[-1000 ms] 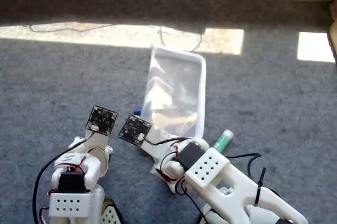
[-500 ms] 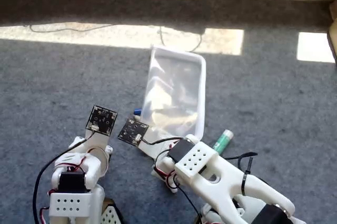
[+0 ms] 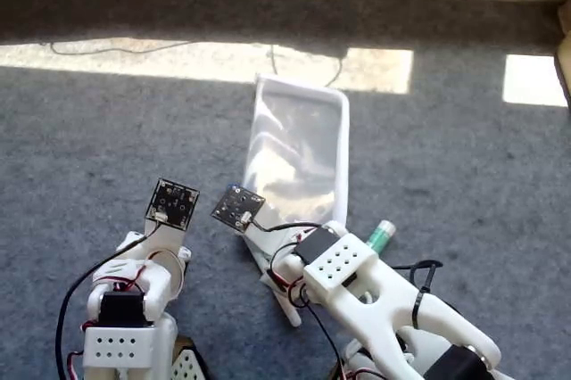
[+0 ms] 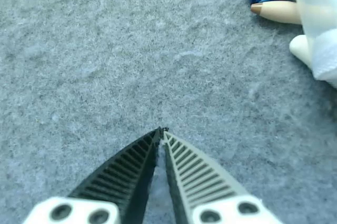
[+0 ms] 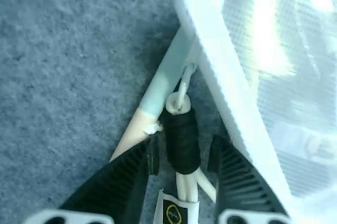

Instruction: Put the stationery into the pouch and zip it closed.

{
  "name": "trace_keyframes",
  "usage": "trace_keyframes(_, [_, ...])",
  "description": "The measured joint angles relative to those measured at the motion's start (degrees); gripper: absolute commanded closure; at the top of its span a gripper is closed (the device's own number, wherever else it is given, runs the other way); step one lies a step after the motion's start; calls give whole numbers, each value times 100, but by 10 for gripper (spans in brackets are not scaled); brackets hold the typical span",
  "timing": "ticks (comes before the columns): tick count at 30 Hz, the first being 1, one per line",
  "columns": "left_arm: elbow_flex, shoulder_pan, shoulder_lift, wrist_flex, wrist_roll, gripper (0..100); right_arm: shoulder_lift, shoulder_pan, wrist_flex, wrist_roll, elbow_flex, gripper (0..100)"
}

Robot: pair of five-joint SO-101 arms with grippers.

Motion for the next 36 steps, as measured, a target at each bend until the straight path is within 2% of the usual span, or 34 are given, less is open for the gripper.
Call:
trace_keyframes(21, [0,0,0,0,0,993,18,-123,-246,0,0,847])
trace_keyframes(33, [0,0,0,0,0,993,835,-123,-308,0,-70,848])
trace_keyframes(36, [0,0,0,0,0,993,835,-79,-202,9,-79,877])
